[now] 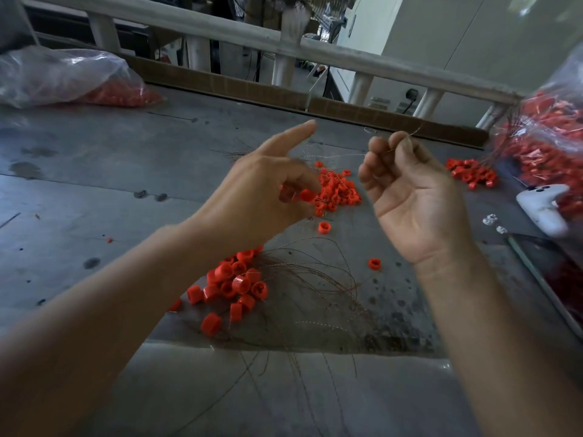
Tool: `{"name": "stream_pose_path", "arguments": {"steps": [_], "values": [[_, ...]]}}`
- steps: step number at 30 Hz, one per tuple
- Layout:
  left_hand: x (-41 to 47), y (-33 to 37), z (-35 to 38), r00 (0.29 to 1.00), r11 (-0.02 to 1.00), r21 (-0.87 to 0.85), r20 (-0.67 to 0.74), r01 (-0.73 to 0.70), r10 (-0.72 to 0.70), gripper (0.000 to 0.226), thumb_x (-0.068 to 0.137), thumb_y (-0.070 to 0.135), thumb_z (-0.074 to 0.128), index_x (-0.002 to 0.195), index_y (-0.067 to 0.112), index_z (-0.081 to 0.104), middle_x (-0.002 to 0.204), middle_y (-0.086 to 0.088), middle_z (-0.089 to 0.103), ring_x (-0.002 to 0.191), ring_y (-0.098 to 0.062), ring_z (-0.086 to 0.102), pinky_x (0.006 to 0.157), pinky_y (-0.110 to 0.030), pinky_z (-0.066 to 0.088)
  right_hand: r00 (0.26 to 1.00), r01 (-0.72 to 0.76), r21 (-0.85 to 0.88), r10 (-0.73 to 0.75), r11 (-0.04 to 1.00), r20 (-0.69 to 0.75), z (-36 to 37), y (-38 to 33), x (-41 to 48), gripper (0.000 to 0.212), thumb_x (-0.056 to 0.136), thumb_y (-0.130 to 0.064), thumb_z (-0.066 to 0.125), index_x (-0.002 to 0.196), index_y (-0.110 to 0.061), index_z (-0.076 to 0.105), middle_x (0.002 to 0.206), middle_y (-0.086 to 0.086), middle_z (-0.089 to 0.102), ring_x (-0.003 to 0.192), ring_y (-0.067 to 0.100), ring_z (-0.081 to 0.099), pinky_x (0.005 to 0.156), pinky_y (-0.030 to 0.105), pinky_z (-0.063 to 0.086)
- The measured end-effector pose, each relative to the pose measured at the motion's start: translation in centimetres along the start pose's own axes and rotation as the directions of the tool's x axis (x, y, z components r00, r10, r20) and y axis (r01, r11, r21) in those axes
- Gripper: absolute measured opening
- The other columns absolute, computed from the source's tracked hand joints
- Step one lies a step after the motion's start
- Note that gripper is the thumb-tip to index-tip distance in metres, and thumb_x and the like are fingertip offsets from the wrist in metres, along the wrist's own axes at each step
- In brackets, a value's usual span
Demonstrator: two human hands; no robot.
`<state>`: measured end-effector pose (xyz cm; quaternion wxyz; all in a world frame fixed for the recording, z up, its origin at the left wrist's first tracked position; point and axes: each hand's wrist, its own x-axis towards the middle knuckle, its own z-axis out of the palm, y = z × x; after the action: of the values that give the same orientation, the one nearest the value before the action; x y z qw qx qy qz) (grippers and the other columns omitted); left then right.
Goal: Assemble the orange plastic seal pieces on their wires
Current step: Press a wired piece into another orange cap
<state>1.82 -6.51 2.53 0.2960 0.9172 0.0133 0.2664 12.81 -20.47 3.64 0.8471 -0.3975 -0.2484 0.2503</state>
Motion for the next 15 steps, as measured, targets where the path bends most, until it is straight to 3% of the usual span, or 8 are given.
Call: {"name": "stream_pose_path", "arguments": {"steps": [3, 5, 7, 12, 15], "values": [[2.3, 0.0, 0.9, 0.997, 0.996, 0.074, 0.057, -0.048, 0.044, 0.016, 0.075, 0.009, 0.072, 0.091, 0.014, 0.071, 0.142, 0.003, 0.042, 0.085, -0.002, 0.060, 0.079, -0.007, 0.042, 0.999, -0.040, 0.010, 0.040, 0.999, 0.017, 0.2, 0.3, -0.1, 0.024, 0.074, -0.012, 0.051, 0.061, -0.015, 0.071, 0.071, 0.002, 0.069, 0.066, 0.010, 0.065, 0.065, 0.022, 0.054], [3.5, -0.5, 1.9, 0.997, 0.991, 0.131, 0.070, -0.023, 0.014, 0.019, 0.079, 0.011, 0.069, 0.098, 0.014, 0.070, 0.119, 0.002, 0.061, 0.089, -0.007, 0.057, 0.081, -0.013, 0.040, 0.998, -0.055, 0.023, 0.054, 0.998, 0.023, 0.3, 0.5, -0.2, 0.025, 0.074, -0.011, 0.050, 0.060, -0.014, 0.071, 0.070, 0.002, 0.069, 0.065, 0.011, 0.065, 0.064, 0.022, 0.054], [4.3, -1.1, 2.7, 0.998, 0.984, 0.179, 0.058, -0.010, -0.001, 0.021, 0.081, 0.012, 0.065, 0.102, 0.014, 0.068, 0.102, 0.003, 0.064, 0.084, -0.008, 0.052, 0.079, -0.015, 0.035, 0.999, -0.042, 0.026, 0.042, 0.999, -0.005, 0.3, 0.5, -0.1, 0.025, 0.073, -0.011, 0.051, 0.058, -0.014, 0.070, 0.068, 0.002, 0.068, 0.064, 0.011, 0.065, 0.064, 0.022, 0.054], [4.4, -2.6, 2.6, 0.999, 0.977, 0.213, 0.049, 0.003, -0.013, 0.023, 0.083, 0.007, 0.063, 0.105, 0.011, 0.069, 0.108, -0.002, 0.066, 0.098, -0.014, 0.058, 0.089, -0.020, 0.039, 0.987, 0.051, 0.065, -0.040, 0.997, -0.156, -0.4, -0.7, 0.5, 0.033, 0.080, -0.007, 0.049, 0.055, -0.013, 0.068, 0.063, 0.002, 0.067, 0.059, 0.010, 0.064, 0.059, 0.020, 0.053], [3.8, -3.6, 2.1, 0.998, 0.974, 0.221, 0.032, 0.048, -0.056, 0.020, 0.081, 0.003, 0.062, 0.098, 0.009, 0.071, 0.100, -0.004, 0.068, 0.096, -0.019, 0.060, 0.090, -0.026, 0.042, 0.971, 0.114, 0.111, -0.087, 0.987, -0.221, -0.9, -1.7, 0.7, 0.028, 0.090, -0.007, 0.043, 0.069, -0.012, 0.062, 0.062, 0.000, 0.066, 0.058, 0.009, 0.063, 0.059, 0.020, 0.052]]}}
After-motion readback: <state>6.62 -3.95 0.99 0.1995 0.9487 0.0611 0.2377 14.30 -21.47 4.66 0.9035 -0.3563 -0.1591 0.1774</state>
